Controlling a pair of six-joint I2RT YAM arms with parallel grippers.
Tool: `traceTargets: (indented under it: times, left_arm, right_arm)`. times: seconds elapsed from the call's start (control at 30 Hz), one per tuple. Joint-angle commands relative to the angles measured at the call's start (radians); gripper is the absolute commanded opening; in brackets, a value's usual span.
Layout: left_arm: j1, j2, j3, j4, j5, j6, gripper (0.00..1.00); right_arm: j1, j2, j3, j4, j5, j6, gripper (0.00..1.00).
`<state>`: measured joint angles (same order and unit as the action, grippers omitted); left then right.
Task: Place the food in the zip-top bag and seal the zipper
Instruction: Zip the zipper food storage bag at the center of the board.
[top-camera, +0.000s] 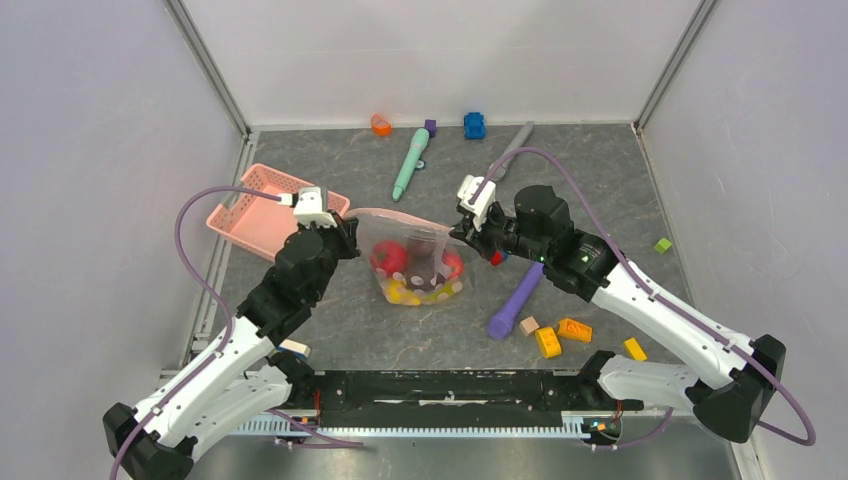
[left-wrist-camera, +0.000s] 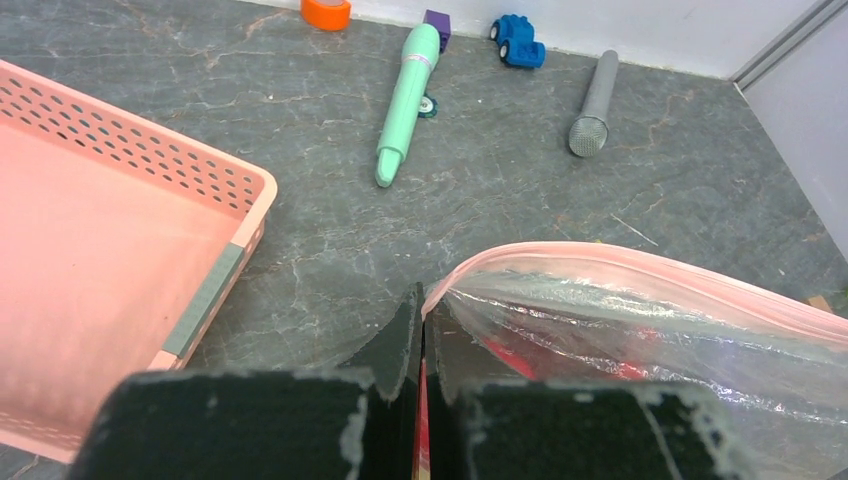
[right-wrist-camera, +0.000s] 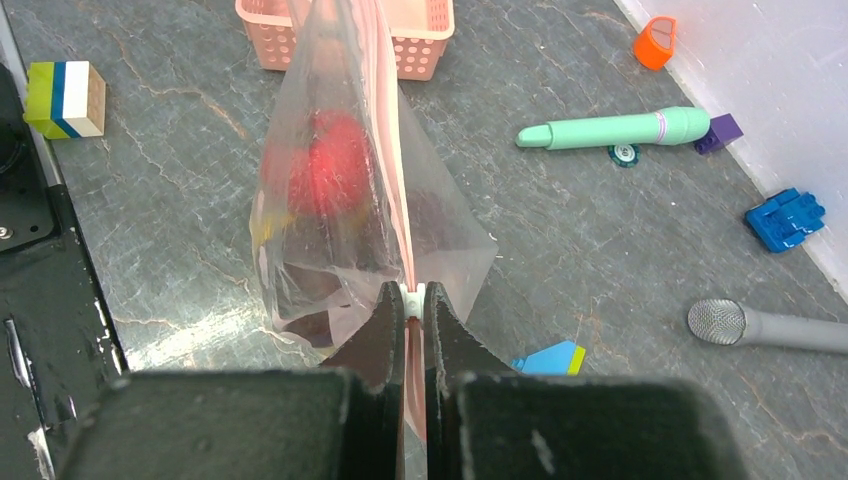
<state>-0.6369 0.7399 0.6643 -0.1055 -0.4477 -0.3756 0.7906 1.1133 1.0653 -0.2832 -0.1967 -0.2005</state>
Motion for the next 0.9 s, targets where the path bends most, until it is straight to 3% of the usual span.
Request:
traceTargets:
  times: [0.0, 0.87]
  left_arm:
    - [0.018, 0.001, 0.048, -0.040, -0.149, -0.017, 0.02]
    - [0.019, 0.012, 0.062, -0.072, -0.273, 0.027, 0.02]
  right_arm:
    - [-0.014, -0.035, -0.007, -0.028, 0.047, 0.012, 0.00]
    - [-0.022, -0.045, -0.031, -0.039, 0.067, 0.012, 0.00]
